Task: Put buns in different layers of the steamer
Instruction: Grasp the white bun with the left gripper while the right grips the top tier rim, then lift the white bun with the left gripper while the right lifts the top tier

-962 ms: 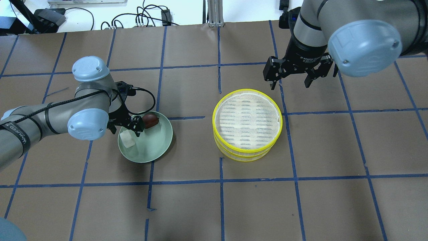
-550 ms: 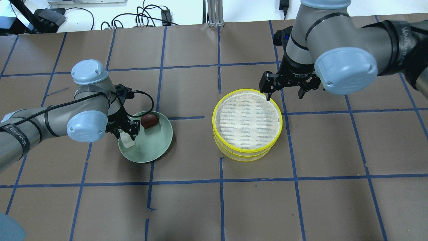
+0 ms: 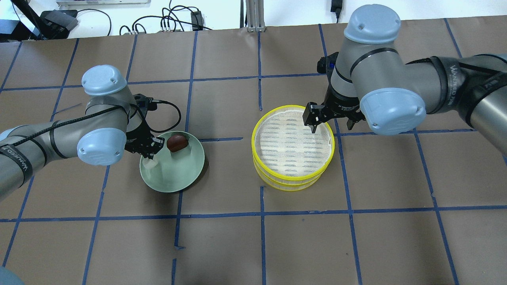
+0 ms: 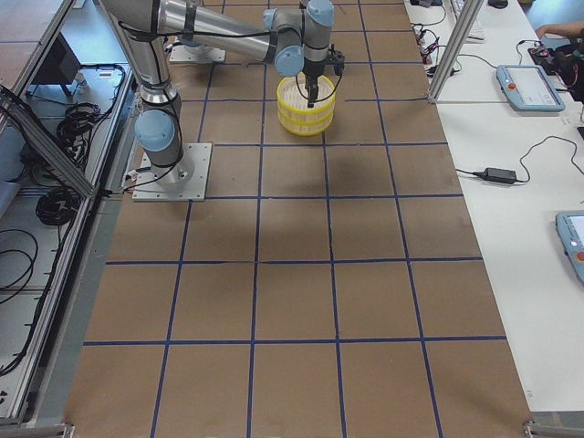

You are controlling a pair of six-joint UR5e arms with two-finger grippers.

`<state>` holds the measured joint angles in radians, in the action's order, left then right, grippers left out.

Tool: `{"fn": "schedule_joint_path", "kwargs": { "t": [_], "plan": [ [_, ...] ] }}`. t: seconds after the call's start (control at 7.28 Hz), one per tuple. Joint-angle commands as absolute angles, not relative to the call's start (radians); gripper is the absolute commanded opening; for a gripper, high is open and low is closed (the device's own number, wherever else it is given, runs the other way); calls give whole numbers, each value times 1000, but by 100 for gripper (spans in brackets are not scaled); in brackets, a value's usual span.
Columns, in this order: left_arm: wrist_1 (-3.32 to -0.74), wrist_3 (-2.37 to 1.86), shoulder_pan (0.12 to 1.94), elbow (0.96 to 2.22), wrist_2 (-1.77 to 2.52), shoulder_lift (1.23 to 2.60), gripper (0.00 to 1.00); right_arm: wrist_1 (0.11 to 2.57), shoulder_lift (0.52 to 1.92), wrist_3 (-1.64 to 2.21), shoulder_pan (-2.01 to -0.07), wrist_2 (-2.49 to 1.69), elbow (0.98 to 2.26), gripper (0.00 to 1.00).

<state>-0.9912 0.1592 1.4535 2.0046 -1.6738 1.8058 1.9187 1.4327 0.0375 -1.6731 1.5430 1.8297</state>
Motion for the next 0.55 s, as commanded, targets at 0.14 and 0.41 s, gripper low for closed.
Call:
{"fn": "schedule_joint_path", "kwargs": {
  "t": [0.14, 0.41],
  "plan": [
    [-1269, 140, 1473, 1829, -1677, 1715, 5, 2001, 1363, 54, -1674, 1567, 1844, 95],
    [-1498, 138, 1505, 1656, -1666, 1658, 5, 2008, 1361, 54, -1667, 1568, 1874, 72]
  ]
}}
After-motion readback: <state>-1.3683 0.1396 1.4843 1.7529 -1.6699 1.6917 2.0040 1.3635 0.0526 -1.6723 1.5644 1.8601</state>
